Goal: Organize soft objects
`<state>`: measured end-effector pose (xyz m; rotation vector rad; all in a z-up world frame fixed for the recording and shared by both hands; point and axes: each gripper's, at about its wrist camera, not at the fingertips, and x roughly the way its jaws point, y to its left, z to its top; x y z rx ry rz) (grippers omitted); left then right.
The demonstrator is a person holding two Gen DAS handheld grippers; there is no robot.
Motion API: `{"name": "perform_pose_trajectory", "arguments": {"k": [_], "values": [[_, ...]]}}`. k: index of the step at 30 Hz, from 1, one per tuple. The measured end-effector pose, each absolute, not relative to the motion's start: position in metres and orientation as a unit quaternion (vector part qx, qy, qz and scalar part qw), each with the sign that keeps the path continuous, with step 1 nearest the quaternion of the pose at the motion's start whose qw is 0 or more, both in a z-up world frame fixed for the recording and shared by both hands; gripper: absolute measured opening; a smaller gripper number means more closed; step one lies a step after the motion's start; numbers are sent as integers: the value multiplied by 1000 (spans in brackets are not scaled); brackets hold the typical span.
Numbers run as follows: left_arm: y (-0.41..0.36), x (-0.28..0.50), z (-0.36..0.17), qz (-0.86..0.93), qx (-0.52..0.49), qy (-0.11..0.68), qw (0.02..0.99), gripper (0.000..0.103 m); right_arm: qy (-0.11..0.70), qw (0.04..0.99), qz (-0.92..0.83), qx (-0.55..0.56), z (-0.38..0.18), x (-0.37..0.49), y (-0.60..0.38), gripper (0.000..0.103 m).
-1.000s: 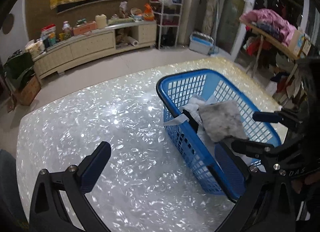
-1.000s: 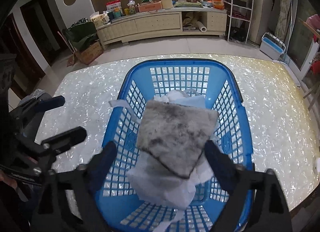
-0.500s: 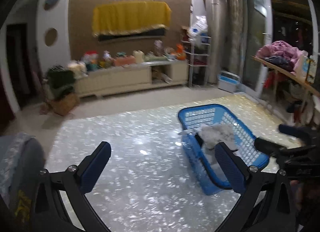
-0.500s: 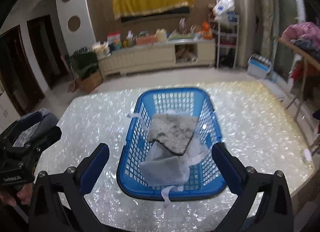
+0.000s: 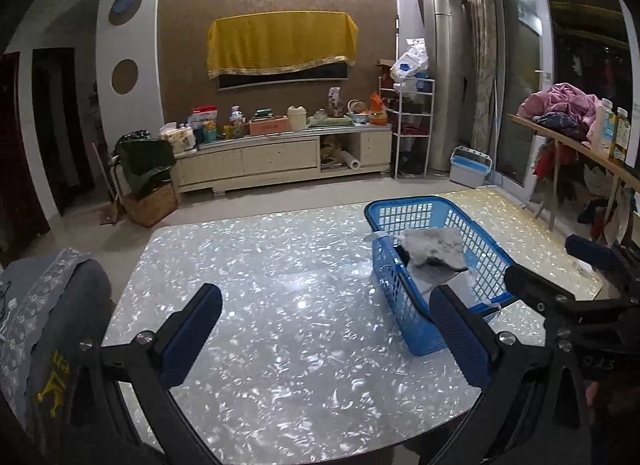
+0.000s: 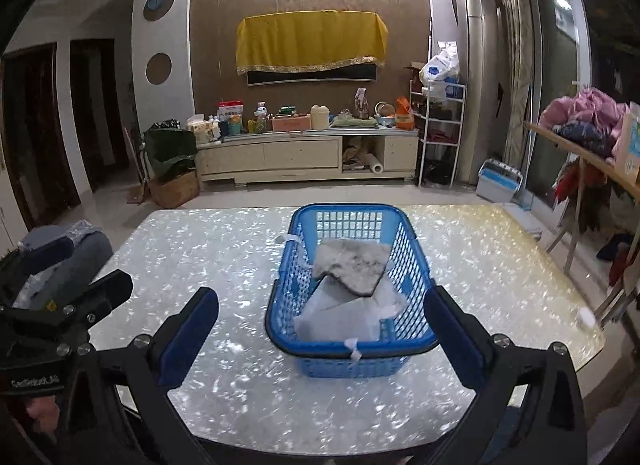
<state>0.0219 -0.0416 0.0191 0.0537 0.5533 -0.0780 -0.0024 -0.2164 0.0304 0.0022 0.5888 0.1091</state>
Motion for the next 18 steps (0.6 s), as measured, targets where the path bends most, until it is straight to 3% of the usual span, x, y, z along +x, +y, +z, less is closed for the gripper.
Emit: {"name": "perform_pose_trajectory", "arguments": {"k": [18], "values": [[-44,6,27,-31,26,273,961,103,280,958,60,5,34,-13,-219,103]]}}
